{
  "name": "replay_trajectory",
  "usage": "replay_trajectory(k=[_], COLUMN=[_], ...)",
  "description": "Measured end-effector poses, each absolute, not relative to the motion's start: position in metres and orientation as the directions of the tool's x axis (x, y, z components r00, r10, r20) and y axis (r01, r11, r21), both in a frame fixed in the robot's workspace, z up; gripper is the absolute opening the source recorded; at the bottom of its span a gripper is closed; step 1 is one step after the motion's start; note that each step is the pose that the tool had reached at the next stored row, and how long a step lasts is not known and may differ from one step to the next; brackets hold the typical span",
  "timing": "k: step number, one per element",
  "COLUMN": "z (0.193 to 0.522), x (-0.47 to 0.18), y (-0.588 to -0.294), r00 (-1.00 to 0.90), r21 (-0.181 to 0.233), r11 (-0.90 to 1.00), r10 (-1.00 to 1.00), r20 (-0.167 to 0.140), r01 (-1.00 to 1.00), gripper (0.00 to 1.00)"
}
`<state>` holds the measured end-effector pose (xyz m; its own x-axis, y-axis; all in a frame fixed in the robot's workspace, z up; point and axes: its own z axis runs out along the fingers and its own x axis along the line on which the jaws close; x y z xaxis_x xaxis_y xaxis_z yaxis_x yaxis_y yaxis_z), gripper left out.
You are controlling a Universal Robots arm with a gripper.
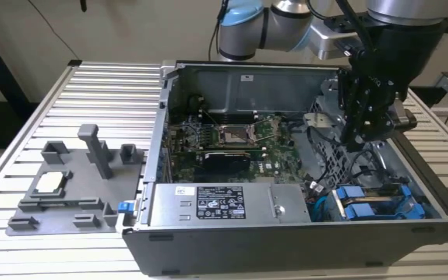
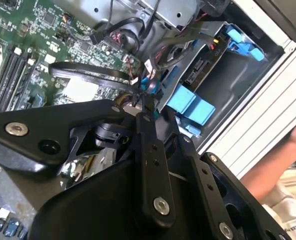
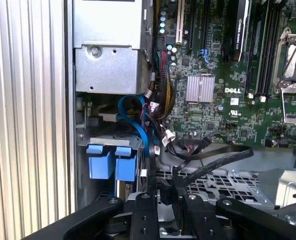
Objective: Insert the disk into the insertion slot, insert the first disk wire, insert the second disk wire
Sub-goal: 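Insert the second disk wire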
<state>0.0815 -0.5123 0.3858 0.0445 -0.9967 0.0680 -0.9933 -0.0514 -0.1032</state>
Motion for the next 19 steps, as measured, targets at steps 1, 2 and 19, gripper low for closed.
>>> replay_trajectory(k=[1, 2, 19], z=[0.3848, 0.3843, 0.3818], x=[0.0810, 0.0809, 0.0808], y=[-0.5119, -0.5118, -0.5116], r00=[0.046, 0.049, 0.073], r21=[-0.104, -0.104, -0.124], r11=[-0.054, -0.057, -0.088], r10=[-0.996, -0.996, -0.990], r20=[0.071, 0.078, 0.120], r01=[-0.993, -0.993, -0.988], gripper=[0.27, 0.27, 0.18])
